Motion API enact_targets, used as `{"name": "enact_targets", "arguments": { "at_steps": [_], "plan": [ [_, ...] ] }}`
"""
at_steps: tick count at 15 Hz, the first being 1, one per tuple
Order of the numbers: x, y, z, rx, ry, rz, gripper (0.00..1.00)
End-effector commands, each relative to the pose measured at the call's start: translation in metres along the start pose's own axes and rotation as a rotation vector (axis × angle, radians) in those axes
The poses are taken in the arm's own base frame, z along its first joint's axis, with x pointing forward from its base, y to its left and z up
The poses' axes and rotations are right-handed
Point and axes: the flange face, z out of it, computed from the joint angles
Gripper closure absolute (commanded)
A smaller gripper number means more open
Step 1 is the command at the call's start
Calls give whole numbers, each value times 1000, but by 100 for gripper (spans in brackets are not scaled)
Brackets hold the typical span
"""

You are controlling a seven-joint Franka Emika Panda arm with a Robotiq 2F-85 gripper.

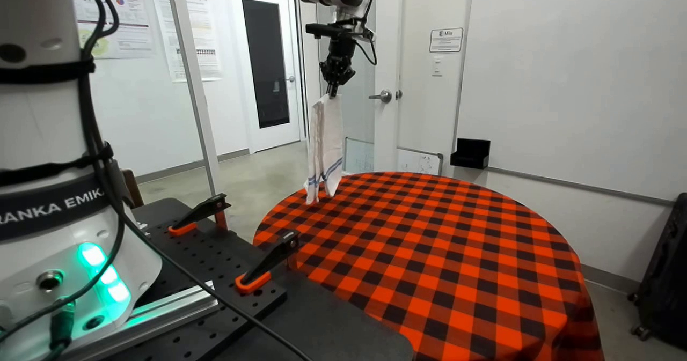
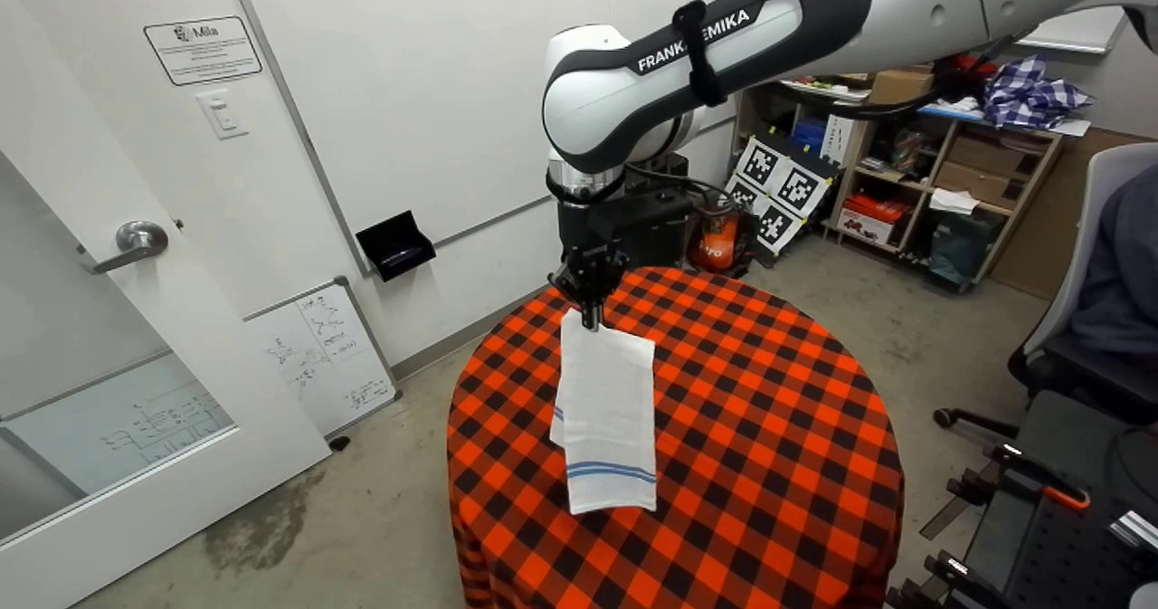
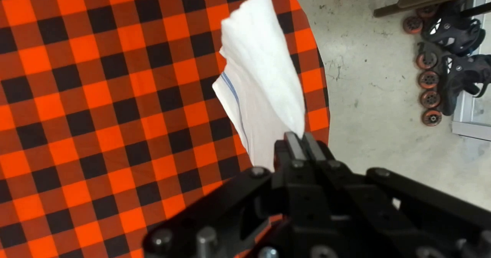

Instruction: Fold the towel in the half twice

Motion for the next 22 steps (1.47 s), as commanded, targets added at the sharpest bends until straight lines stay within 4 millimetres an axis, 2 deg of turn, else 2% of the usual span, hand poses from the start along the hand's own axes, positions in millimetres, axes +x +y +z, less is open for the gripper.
{"name": "enact_targets", "arguments": {
  "at_steps": [1,2,3,4,5,9,11,14,20,22],
  "plan": [
    [19,39,25,29,-110,107,99],
    [22,52,33,27,-141,132,99],
    [28,72,53,15,-175,166,99],
    [31,85,65,16,-213,183,99],
    [36,103,88,-2,-241,208,99],
    [49,161,150,-36,-301,250,99],
    [56,186,166,-47,-299,267,99],
    [69,217,164,-120,-243,260,99],
    [97,263,109,-367,-76,225,99],
    [101,275,101,-442,-49,215,99]
  ]
}}
